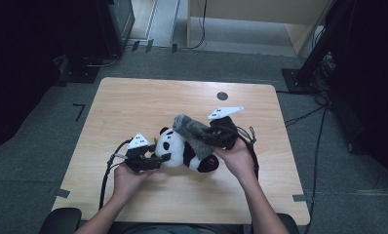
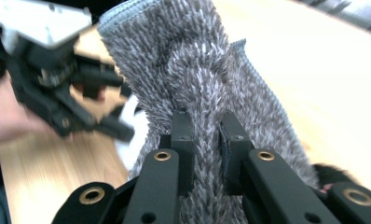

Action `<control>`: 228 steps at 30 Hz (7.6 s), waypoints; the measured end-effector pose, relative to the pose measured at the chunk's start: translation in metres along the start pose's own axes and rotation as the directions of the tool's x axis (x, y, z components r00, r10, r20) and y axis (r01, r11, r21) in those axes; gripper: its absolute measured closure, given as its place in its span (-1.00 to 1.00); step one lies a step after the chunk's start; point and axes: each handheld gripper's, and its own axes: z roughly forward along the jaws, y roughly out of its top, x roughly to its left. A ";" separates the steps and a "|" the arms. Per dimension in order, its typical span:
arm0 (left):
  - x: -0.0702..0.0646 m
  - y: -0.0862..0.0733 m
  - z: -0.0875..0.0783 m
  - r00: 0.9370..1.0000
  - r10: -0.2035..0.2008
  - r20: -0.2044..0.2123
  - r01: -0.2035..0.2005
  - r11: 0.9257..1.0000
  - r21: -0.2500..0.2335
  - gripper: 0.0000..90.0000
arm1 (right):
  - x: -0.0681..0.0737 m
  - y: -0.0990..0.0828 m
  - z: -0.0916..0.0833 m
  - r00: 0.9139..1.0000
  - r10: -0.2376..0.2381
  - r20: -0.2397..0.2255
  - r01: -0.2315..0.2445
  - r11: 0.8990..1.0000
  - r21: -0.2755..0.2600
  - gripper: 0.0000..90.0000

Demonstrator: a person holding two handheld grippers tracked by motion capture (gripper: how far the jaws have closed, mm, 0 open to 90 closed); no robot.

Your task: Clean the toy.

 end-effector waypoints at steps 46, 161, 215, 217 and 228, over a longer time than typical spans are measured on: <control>0.005 0.002 0.003 0.999 0.036 0.030 -0.036 0.999 0.004 -0.26 | -0.059 -0.098 -0.003 0.980 0.197 -0.022 -0.196 0.980 0.040 0.69; 0.007 0.003 0.005 0.999 0.020 0.030 -0.020 1.000 -0.009 -0.28 | -0.026 -0.062 -0.063 0.985 0.136 -0.108 -0.135 0.991 0.015 0.79; 0.010 0.008 0.007 0.999 0.036 0.039 -0.037 0.999 0.016 -0.20 | 0.009 -0.049 -0.031 0.991 0.067 -0.119 -0.062 0.997 0.050 0.78; 0.010 0.008 0.007 0.998 0.043 0.040 -0.044 0.999 0.017 -0.20 | 0.009 -0.054 -0.019 0.992 0.069 -0.110 -0.060 0.995 0.083 0.78; 0.010 0.008 0.007 0.998 0.047 0.043 -0.048 0.999 0.019 -0.20 | -0.013 -0.068 -0.019 0.993 0.101 -0.062 -0.096 0.993 0.071 0.78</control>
